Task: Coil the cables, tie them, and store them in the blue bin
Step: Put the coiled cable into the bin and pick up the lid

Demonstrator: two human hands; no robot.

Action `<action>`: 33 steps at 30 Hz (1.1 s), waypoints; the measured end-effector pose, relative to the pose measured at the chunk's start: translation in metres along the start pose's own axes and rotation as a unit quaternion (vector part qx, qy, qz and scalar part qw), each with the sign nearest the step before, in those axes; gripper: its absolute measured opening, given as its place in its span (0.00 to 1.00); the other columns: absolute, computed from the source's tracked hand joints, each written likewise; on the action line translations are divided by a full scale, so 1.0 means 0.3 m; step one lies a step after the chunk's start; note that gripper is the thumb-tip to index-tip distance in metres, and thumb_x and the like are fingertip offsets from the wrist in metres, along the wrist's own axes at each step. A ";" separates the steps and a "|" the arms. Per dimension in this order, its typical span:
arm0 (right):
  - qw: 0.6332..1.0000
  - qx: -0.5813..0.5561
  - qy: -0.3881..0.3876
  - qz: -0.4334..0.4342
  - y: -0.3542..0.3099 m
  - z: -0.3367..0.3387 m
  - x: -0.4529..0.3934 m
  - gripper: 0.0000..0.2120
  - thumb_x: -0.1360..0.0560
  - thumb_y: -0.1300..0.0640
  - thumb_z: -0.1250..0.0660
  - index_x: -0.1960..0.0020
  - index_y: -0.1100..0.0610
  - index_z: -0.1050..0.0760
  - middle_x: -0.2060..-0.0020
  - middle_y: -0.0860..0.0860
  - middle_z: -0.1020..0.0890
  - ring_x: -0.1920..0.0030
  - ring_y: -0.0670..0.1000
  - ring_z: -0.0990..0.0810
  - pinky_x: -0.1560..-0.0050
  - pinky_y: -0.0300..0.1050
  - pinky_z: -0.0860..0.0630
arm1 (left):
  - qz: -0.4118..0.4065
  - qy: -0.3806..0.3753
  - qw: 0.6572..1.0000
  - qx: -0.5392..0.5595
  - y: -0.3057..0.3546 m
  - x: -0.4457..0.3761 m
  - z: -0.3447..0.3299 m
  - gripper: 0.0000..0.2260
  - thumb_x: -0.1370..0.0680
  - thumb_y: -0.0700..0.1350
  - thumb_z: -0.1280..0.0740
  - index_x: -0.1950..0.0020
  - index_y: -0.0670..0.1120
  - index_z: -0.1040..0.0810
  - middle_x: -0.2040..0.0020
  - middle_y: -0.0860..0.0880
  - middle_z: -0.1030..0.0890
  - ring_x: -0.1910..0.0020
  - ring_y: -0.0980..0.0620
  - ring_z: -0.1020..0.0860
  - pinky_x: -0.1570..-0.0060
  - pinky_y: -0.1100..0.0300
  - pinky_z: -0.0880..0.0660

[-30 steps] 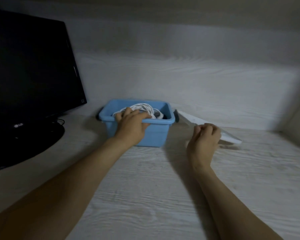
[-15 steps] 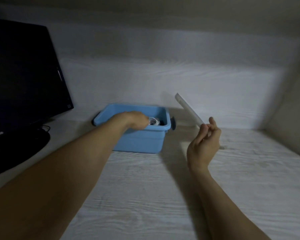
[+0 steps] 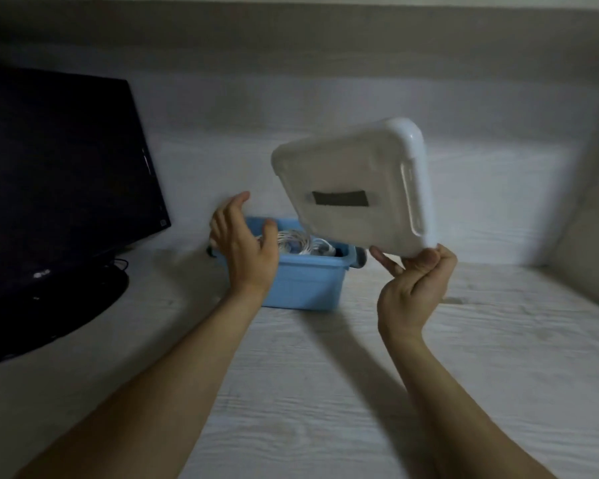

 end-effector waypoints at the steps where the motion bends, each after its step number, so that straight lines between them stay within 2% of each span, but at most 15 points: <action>1: 1.000 -0.007 0.000 -0.023 0.007 -0.007 0.006 0.09 0.14 0.53 0.51 0.50 0.51 0.35 0.53 0.49 0.24 0.53 0.46 0.16 0.55 0.46 0.17 | 0.020 0.001 1.000 -0.023 -0.016 0.003 0.012 0.28 0.26 0.56 0.40 0.30 0.43 0.30 0.32 0.44 0.28 0.31 0.47 0.34 0.34 0.55 0.43; 5: 0.989 -0.071 0.041 -0.121 0.046 -0.010 0.023 0.11 0.14 0.55 0.51 0.53 0.56 0.35 0.56 0.52 0.23 0.58 0.47 0.14 0.56 0.42 0.17 | 0.124 -0.076 0.989 -0.020 -0.095 0.017 -0.001 0.34 0.25 0.62 0.44 0.23 0.45 0.37 0.25 0.45 0.34 0.25 0.46 0.38 0.25 0.51 0.47; 8: 0.970 -0.147 0.056 -0.184 0.093 -0.018 0.019 0.13 0.14 0.54 0.51 0.47 0.61 0.33 0.51 0.56 0.20 0.57 0.50 0.13 0.55 0.42 0.17 | 0.128 -0.101 0.987 0.008 -0.110 0.021 -0.007 0.34 0.25 0.63 0.45 0.22 0.48 0.38 0.25 0.48 0.33 0.26 0.48 0.37 0.25 0.47 0.45; 11: 0.947 -0.196 0.021 -0.253 0.149 -0.050 0.031 0.17 0.14 0.52 0.49 0.42 0.65 0.29 0.55 0.58 0.17 0.58 0.54 0.13 0.56 0.42 0.17 | 0.120 -0.104 0.987 0.031 -0.122 0.026 -0.017 0.35 0.25 0.65 0.45 0.22 0.49 0.39 0.25 0.48 0.33 0.26 0.48 0.38 0.25 0.48 0.43; 14: 0.936 -0.162 -0.067 -0.305 0.187 -0.095 0.055 0.17 0.15 0.52 0.45 0.54 0.63 0.27 0.69 0.52 0.20 0.64 0.53 0.16 0.56 0.44 0.17 | 0.111 -0.080 0.990 0.045 -0.149 0.036 -0.010 0.36 0.25 0.66 0.45 0.23 0.45 0.36 0.26 0.45 0.31 0.27 0.44 0.35 0.27 0.47 0.38; 17: 0.969 0.023 -0.112 -0.220 0.179 -0.080 0.053 0.19 0.17 0.48 0.41 0.57 0.62 0.24 0.69 0.49 0.21 0.64 0.49 0.20 0.61 0.45 0.22 | 0.053 -0.055 0.997 0.018 -0.167 0.055 0.005 0.32 0.22 0.61 0.43 0.28 0.39 0.30 0.31 0.40 0.26 0.31 0.41 0.29 0.30 0.46 0.33; 20: 0.968 0.170 -0.152 -0.108 0.178 -0.069 0.046 0.19 0.18 0.42 0.41 0.55 0.55 0.21 0.58 0.50 0.20 0.59 0.47 0.23 0.58 0.45 0.25 | 0.043 -0.045 0.998 0.005 -0.174 0.057 0.014 0.28 0.21 0.59 0.42 0.32 0.39 0.26 0.35 0.39 0.23 0.35 0.40 0.27 0.32 0.44 0.32; 21: 0.960 0.198 -0.171 -0.094 0.189 -0.069 0.051 0.19 0.19 0.40 0.41 0.53 0.54 0.20 0.53 0.51 0.20 0.54 0.47 0.22 0.54 0.44 0.23 | 0.034 -0.041 0.999 -0.008 -0.173 0.055 0.018 0.26 0.21 0.58 0.41 0.34 0.40 0.24 0.37 0.40 0.23 0.36 0.41 0.26 0.34 0.42 0.31; 23: 0.949 0.221 -0.204 -0.098 0.207 -0.083 0.062 0.18 0.21 0.42 0.38 0.47 0.55 0.19 0.45 0.54 0.20 0.47 0.44 0.22 0.52 0.32 0.24 | 0.001 -0.033 0.998 -0.046 -0.176 0.048 0.026 0.21 0.21 0.56 0.40 0.40 0.42 0.20 0.38 0.42 0.22 0.37 0.43 0.26 0.35 0.40 0.31; 25: 0.946 0.223 -0.203 -0.122 0.213 -0.089 0.074 0.17 0.23 0.47 0.32 0.39 0.57 0.22 0.42 0.52 0.21 0.46 0.42 0.21 0.55 0.27 0.25 | -0.020 -0.038 0.997 -0.057 -0.187 0.045 0.029 0.18 0.21 0.55 0.39 0.43 0.44 0.18 0.38 0.43 0.22 0.37 0.46 0.27 0.35 0.43 0.31; 26: 0.948 0.217 -0.197 -0.129 0.210 -0.088 0.079 0.20 0.24 0.50 0.29 0.35 0.57 0.26 0.42 0.50 0.22 0.45 0.42 0.21 0.56 0.27 0.25 | -0.024 -0.046 0.998 -0.046 -0.194 0.045 0.026 0.17 0.21 0.54 0.39 0.43 0.44 0.18 0.38 0.43 0.23 0.36 0.46 0.27 0.34 0.46 0.31; 29: 0.948 0.209 -0.206 -0.121 0.207 -0.090 0.078 0.34 0.26 0.53 0.26 0.25 0.54 0.38 0.40 0.47 0.25 0.44 0.43 0.22 0.55 0.31 0.23 | 0.003 -0.057 0.998 0.004 -0.209 0.047 0.031 0.12 0.19 0.49 0.35 0.43 0.41 0.22 0.38 0.43 0.23 0.35 0.46 0.27 0.32 0.53 0.32; 31: 0.934 0.249 -0.247 -0.075 0.204 -0.103 0.081 0.32 0.24 0.50 0.28 0.24 0.51 0.37 0.38 0.48 0.25 0.42 0.45 0.24 0.50 0.40 0.21 | 0.023 -0.033 0.999 0.022 -0.220 0.043 0.053 0.09 0.20 0.45 0.33 0.44 0.41 0.23 0.39 0.43 0.23 0.35 0.45 0.26 0.33 0.55 0.32; 33: 0.912 0.293 -0.283 -0.042 0.206 -0.116 0.091 0.29 0.22 0.47 0.32 0.24 0.48 0.36 0.36 0.49 0.26 0.37 0.48 0.29 0.42 0.49 0.24 | 0.028 -0.017 0.999 0.028 -0.226 0.040 0.070 0.08 0.21 0.44 0.32 0.45 0.41 0.22 0.40 0.43 0.22 0.37 0.46 0.25 0.33 0.57 0.32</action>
Point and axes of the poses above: each hand's wrist, its own x-axis away from the middle knuckle, its own z-axis out of the back of the hand, y = z × x, the point moved 8 cm from there along -x, towards the middle knuckle
